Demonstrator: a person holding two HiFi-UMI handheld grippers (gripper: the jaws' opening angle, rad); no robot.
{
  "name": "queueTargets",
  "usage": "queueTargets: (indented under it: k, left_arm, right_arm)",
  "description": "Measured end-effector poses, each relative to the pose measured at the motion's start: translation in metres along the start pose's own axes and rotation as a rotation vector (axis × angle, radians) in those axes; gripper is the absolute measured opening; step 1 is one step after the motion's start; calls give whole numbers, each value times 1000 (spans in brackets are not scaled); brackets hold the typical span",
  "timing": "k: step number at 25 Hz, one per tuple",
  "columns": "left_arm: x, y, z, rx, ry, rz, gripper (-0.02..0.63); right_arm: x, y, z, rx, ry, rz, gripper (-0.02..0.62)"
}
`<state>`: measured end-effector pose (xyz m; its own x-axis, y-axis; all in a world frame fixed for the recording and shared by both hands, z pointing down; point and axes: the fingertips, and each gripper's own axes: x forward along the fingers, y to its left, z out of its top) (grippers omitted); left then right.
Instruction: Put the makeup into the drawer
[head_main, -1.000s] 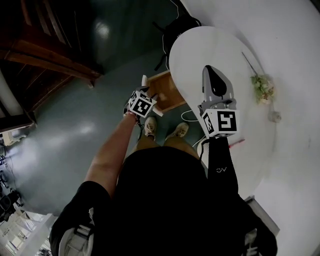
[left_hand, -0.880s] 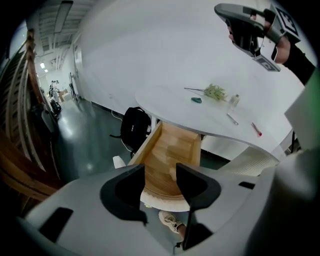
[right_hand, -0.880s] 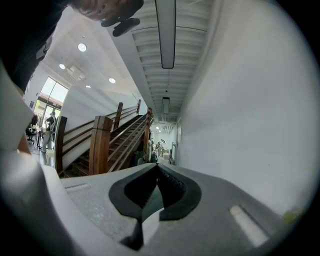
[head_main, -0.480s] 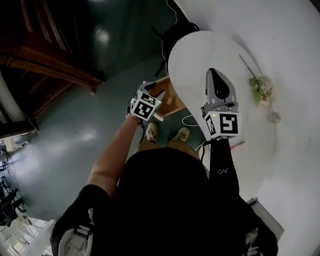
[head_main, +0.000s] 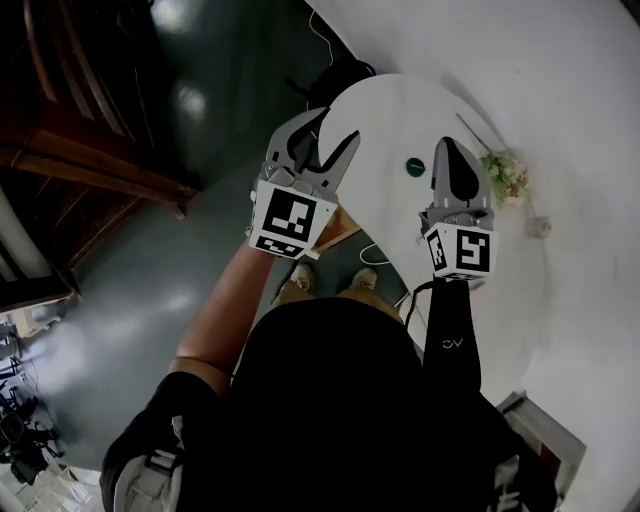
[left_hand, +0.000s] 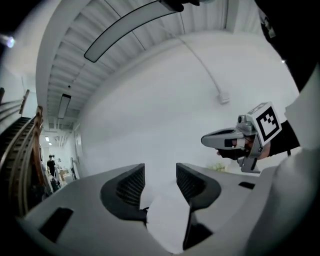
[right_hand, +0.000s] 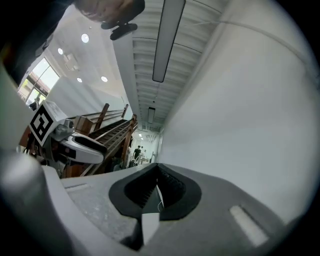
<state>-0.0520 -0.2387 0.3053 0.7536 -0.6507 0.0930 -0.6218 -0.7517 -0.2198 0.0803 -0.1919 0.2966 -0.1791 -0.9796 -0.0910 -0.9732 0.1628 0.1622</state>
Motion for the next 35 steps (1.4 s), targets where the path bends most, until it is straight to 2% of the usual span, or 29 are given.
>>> queueTargets:
  k: [4, 8, 12, 15, 20, 23, 28, 32, 35]
  left_arm:
    - [13, -14, 6, -20, -12, -69, 193]
    - [32, -46, 3, -10, -1, -169, 193]
    - [51, -76, 7, -10, -10, -246, 193]
    - [65, -93, 6, -9, -8, -279, 193]
    - [87, -124, 2, 22, 17, -336, 189]
    - [106, -137, -26, 76, 106, -398, 189]
    - [143, -181, -114, 204, 330, -575, 155]
    - [167, -203, -177, 298, 473, -664, 141]
    - [185, -210, -212, 346, 559, -683, 141]
  right_arm:
    - [-7, -19, 5, 26, -5, -58, 5]
    - [-16, -29, 3, 25, 12, -77, 5]
    - [-33, -53, 5, 29, 13, -133, 5]
    - [-42, -71, -2, 65, 15, -173, 5]
    - [-51, -86, -10, 78, 25, -187, 5]
    - [-53, -91, -16, 84, 43, -195, 5]
    - [-69, -104, -37, 93, 91, -209, 5]
    - [-84, -120, -49, 89, 122, -226, 5]
    - [-98, -132, -58, 85, 145, -242, 5]
